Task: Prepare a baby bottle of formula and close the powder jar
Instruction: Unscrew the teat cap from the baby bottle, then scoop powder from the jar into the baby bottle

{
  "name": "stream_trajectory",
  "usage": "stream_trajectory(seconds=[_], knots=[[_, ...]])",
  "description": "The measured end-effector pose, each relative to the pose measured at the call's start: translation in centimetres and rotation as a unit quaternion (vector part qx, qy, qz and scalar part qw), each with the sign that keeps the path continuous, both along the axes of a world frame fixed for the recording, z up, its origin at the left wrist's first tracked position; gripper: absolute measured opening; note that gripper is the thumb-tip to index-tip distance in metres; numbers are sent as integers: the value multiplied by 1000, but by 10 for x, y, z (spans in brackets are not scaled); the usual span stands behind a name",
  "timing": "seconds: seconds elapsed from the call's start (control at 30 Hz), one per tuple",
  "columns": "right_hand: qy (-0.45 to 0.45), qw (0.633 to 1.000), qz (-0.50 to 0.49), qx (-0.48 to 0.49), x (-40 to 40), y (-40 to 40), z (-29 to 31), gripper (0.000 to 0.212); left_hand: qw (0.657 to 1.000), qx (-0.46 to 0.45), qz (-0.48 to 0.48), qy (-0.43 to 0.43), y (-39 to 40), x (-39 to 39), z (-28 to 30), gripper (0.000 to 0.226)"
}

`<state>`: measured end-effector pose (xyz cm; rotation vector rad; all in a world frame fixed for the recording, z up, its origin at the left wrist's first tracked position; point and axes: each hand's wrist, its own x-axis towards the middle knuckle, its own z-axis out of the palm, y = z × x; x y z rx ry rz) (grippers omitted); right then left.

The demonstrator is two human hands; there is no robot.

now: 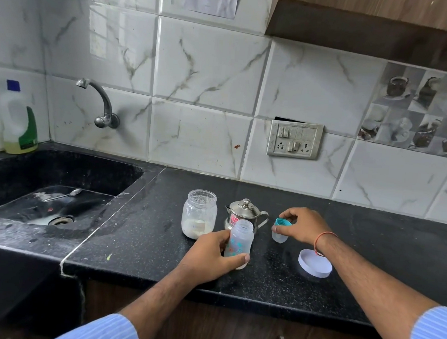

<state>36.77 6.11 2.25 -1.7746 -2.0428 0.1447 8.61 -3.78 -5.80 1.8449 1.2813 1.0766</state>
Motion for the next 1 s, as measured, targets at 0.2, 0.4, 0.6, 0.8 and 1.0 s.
stream_trajectory(seconds=[0.2, 0.4, 0.6, 0.8, 1.0], knots=[[0, 1000, 5, -5, -3, -2, -3, 52, 1000, -1, -1, -2, 1, 0, 0, 72], [0, 1000, 8, -4, -5, -8, -1, 67, 1000, -2, 13, -13, -1, -1, 3, 99], [32, 999, 17, 25, -8, -20, 15, 67, 992, 2, 66, -110, -7, 0, 5, 92], [97, 990, 44, 93, -33, -37, 38, 56, 961, 19, 155, -226, -14, -9, 14, 47], [136, 977, 108, 127, -87, -47, 51, 43, 932, 88, 245, -252, -12, -44, 11, 35]])
